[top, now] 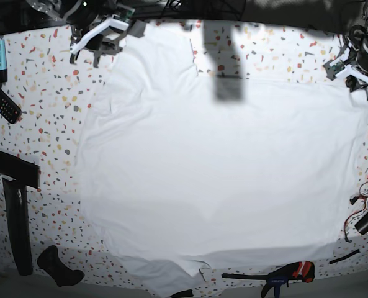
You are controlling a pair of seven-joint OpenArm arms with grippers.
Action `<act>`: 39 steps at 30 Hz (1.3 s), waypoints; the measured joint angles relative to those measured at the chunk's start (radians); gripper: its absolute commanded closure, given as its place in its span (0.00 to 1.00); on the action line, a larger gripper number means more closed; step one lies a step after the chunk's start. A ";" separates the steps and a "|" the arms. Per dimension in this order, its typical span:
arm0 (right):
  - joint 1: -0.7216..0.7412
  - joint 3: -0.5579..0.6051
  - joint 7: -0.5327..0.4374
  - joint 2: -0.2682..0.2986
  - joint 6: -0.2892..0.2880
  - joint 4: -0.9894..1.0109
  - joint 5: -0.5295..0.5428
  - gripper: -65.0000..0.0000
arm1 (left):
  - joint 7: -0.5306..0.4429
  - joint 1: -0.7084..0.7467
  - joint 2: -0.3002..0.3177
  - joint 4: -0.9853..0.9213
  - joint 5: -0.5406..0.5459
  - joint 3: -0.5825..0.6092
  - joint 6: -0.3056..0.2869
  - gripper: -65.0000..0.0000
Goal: Fold the T-shirt properly
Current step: 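Position both grippers above the shirt's collar-side corners, then lower both grippers and grasp the shirt's collar-side edge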
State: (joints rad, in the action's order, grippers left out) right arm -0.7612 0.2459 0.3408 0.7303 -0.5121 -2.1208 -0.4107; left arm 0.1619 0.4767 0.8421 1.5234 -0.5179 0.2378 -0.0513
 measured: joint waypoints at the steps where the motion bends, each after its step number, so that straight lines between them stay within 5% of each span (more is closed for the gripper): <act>1: 0.014 0.020 -0.006 0.001 -0.013 0.018 0.006 0.54 | -0.001 0.000 0.000 0.000 0.000 0.000 0.000 1.00; 10: 0.152 0.250 0.047 -0.002 -0.020 0.072 0.046 0.54 | 0.002 0.000 -0.003 0.000 0.000 0.000 0.000 1.00; 17: 0.202 0.299 0.125 -0.002 -0.016 0.072 0.046 0.55 | 0.002 0.000 -0.003 0.000 0.000 0.000 -0.001 1.00; 27: 0.201 0.299 0.129 -0.069 -0.004 0.072 0.047 1.00 | 0.002 0.000 -0.003 0.000 0.000 0.000 -0.001 1.00; 39: 0.201 0.299 0.129 -0.069 -0.002 0.072 0.047 1.00 | 0.002 0.000 -0.003 0.000 0.000 0.000 -0.001 1.00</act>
State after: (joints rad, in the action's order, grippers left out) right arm -0.5598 0.5449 0.4694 0.6613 -0.5137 -2.0483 -0.3637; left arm 0.1638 0.4767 0.8394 1.5234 -0.5182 0.2382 -0.0521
